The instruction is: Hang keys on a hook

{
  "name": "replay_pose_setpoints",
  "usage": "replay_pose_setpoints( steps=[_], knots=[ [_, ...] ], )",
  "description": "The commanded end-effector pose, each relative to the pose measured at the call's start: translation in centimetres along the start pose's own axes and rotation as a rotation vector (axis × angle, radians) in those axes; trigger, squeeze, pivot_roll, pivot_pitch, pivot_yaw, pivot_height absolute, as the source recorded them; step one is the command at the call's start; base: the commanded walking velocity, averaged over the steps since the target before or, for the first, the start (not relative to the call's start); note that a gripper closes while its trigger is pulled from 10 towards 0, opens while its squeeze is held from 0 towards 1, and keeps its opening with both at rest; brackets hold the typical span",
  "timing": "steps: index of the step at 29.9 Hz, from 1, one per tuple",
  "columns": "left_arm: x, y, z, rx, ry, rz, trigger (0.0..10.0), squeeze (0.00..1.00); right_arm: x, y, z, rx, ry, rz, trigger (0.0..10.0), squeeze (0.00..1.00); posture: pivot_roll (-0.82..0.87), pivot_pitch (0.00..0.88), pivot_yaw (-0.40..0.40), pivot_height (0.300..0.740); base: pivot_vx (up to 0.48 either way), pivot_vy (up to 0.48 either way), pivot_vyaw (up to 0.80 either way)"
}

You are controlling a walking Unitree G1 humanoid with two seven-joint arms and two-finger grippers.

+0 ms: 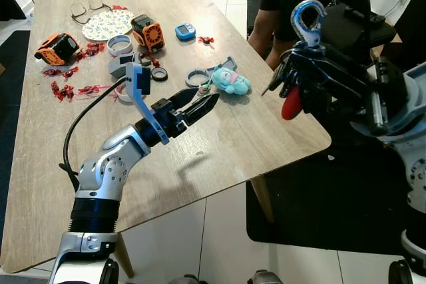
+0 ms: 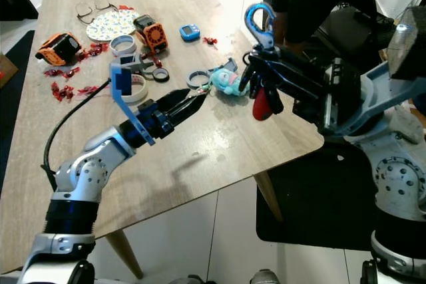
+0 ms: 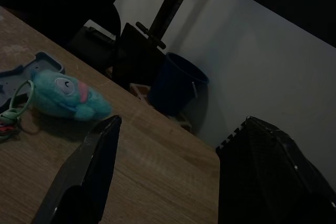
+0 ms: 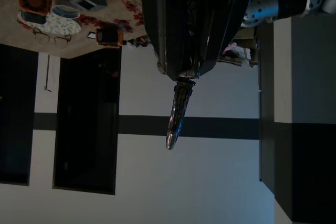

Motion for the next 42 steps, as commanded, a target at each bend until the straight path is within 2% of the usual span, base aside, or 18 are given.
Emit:
replay_pose_setpoints(
  steps=[1,6,18,23,33,37,42],
  knots=[
    [-0.1,-0.3,0.0,-0.009,-0.003,0.005,10.0,0.00,1.4,0.8,-0.6,0.047,-0.046,0.024,10.0,0.00,-0.19,0.178,0.099,0.740,0.000,0.000,0.00],
    [-0.1,-0.4,-0.1,-0.013,-0.004,0.005,10.0,0.00,2.4,1.0,-1.0,0.066,-0.116,0.009,10.0,0.00,-0.19,0.173,0.094,0.740,0.000,0.000,0.00],
    [0.1,-0.3,0.0,-0.015,-0.008,0.001,10.0,0.00,2.5,1.2,-1.2,0.076,-0.113,0.001,10.0,0.00,-0.19,0.164,0.092,0.740,0.000,0.000,0.00],
    [-0.1,0.5,0.0,0.033,0.004,-0.019,10.0,0.00,0.7,-0.1,-0.8,-0.010,-0.029,0.008,10.0,0.00,-0.19,0.158,0.093,0.740,0.000,0.000,0.00],
    [0.1,0.6,0.2,0.038,0.004,-0.021,10.0,0.00,-0.4,-0.6,0.1,-0.061,0.009,-0.001,10.0,0.00,-0.19,0.165,0.101,0.740,0.000,0.000,0.00],
    [0.1,0.4,0.1,0.030,0.008,-0.019,10.0,0.00,0.3,-0.3,0.1,-0.041,-0.021,-0.006,10.0,0.00,-0.19,0.170,0.104,0.740,0.000,0.000,0.00],
    [-0.1,0.2,0.1,0.020,0.014,-0.014,10.0,0.00,2.2,1.0,-0.5,0.039,-0.127,-0.035,10.0,0.00,-0.19,0.176,0.107,0.740,0.000,0.000,0.00]
  ],
)
Point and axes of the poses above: a point about 5 cm out from each wrist's last joint towards the gripper, its own z axis pointing back from the gripper into the wrist, its own x axis along the axis of the wrist's last joint, y = z × x, the point moved 5 cm from there along -z, pointing out of the wrist towards the gripper, and after that the axes turned 5 degrees about z, right-handed, at the moved point
